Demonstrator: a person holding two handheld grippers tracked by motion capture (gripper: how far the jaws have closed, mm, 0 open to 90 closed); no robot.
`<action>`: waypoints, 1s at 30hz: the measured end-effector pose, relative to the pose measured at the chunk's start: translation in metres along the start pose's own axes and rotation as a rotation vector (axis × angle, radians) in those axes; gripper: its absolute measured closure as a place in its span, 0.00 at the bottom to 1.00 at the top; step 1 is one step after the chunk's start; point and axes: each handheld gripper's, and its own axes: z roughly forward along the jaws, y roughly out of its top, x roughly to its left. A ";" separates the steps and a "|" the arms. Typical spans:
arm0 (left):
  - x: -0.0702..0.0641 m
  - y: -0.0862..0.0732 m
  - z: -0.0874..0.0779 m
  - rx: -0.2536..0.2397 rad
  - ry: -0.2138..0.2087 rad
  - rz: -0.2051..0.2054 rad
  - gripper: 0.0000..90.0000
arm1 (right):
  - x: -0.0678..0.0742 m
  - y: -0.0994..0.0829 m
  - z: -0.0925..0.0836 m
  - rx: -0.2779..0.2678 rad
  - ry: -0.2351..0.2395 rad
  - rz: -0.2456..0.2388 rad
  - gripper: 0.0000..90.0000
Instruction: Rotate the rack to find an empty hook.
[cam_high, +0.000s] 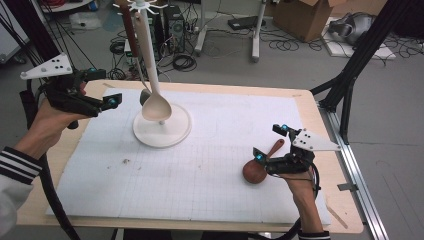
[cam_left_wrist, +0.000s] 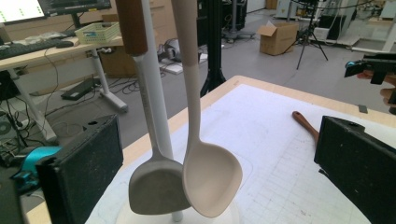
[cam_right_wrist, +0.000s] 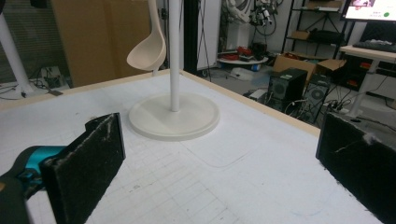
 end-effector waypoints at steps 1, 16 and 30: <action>0.000 0.000 0.000 0.007 0.004 -0.001 0.02 | 0.000 0.000 0.000 0.001 0.000 0.001 0.00; -0.004 0.017 -0.003 -0.041 -0.033 0.029 0.29 | 0.001 0.000 0.001 0.007 0.002 0.000 0.00; -0.001 0.042 -0.005 -0.069 -0.040 0.041 0.78 | 0.000 0.000 0.003 0.008 0.007 0.001 0.00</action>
